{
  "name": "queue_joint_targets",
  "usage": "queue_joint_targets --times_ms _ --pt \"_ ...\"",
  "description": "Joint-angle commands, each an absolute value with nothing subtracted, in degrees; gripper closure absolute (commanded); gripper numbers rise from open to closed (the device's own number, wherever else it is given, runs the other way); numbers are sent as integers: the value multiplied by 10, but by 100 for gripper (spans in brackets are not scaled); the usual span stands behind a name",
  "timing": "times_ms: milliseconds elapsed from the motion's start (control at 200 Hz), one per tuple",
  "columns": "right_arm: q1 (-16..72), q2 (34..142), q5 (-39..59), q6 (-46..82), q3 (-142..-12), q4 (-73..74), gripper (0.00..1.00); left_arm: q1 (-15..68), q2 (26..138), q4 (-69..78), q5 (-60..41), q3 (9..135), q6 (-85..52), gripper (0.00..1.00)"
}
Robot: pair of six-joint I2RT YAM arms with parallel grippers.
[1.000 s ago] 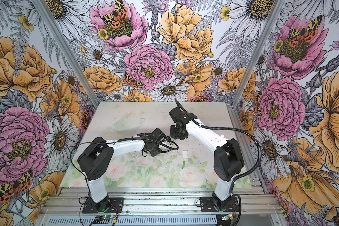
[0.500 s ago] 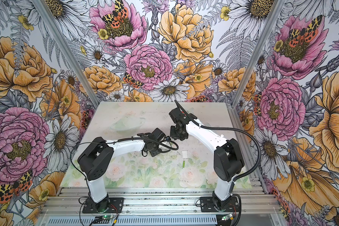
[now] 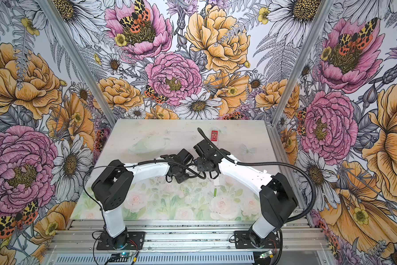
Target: Unload the batteries from the remote control
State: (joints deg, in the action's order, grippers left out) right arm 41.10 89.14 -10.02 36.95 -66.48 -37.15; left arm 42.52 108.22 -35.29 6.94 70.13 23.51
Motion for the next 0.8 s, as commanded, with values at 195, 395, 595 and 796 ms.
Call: queue_joint_targets --times_ms 195,395,595,796 --pt "431 820 -127 388 -454 -29 100 386 1111 -404 -151 760 225 100" --pt "434 807 -123 400 -364 148 100 360 1110 -411 -228 765 212 100" --pt "434 827 -113 392 -353 219 100 351 1114 -416 -263 760 201 100" --pt "431 844 -113 397 -341 280 100 340 1119 -417 -285 757 187 100"
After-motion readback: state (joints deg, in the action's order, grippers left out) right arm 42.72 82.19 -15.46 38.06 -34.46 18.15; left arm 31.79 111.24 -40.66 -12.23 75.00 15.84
